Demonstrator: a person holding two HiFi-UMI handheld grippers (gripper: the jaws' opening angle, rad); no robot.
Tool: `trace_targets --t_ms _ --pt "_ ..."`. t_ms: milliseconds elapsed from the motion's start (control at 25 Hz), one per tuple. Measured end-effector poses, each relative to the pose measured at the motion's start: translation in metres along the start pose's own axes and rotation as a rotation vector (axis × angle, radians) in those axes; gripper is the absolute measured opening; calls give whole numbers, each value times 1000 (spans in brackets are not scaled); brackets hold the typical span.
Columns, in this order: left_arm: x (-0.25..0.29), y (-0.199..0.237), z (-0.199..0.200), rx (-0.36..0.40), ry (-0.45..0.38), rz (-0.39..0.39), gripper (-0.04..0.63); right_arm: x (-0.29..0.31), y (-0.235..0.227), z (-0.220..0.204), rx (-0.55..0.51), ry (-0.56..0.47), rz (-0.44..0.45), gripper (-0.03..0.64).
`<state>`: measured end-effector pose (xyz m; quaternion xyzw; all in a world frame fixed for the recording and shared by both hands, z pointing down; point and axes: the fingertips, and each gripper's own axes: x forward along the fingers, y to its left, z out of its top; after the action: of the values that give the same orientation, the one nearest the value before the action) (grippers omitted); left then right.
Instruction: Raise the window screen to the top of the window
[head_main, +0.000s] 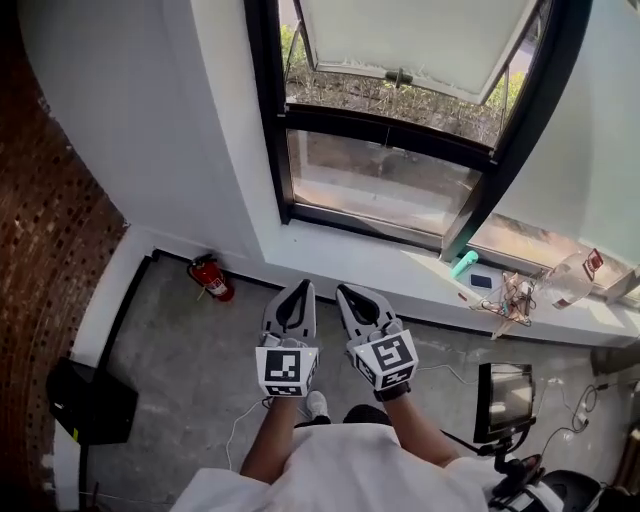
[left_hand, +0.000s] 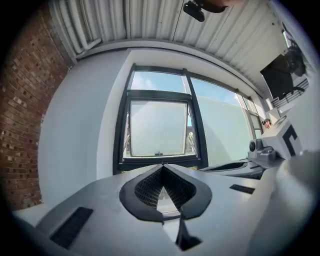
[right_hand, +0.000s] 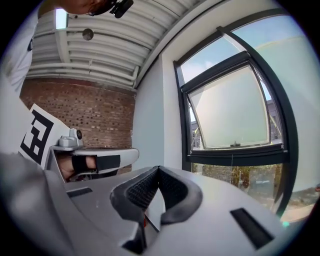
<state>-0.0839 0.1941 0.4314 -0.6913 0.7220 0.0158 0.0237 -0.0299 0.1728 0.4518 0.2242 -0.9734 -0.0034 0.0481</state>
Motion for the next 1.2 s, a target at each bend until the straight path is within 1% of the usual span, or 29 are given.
trace_targets --t_ms 80,200,320,400,480,560,640,800,840,920,1040,1120,1200 --pt "31 8 -9 -20 14 -35 0 16 -20 -8 12 26 -40 2" --pt "78 7 -26 -45 56 -83 0 32 -62 -20 40 63 -91 2" --pt "111 -3 -40 -50 63 -120 0 41 -99 -27 42 57 -133 2" --pt "148 -9 -47 -47 52 -159 0 58 -136 -30 41 43 -154 2" --pt "199 -10 -53 -41 46 -185 0 85 -183 -32 48 32 -172 2" --pt "250 -9 -53 -42 47 -199 0 109 -229 -26 61 17 -188 2" --pt "297 -9 -42 -50 35 -212 0 130 -271 -11 65 -6 -194 2" --pt "376 4 -18 -26 -4 -191 0 168 -341 24 43 -59 -196 3" --pt "391 3 -17 -17 -5 -193 0 173 -356 26 46 -67 -204 2" --pt "416 -3 -23 -2 4 -202 0 181 -386 17 73 -59 -228 2" --pt "444 -8 -40 7 44 -242 0 200 -419 -8 146 -12 -256 2" --pt "457 -4 -48 7 69 -287 0 215 -423 -12 154 -3 -258 2" --pt "477 7 -51 17 75 -315 0 229 -429 -8 143 -10 -270 3"
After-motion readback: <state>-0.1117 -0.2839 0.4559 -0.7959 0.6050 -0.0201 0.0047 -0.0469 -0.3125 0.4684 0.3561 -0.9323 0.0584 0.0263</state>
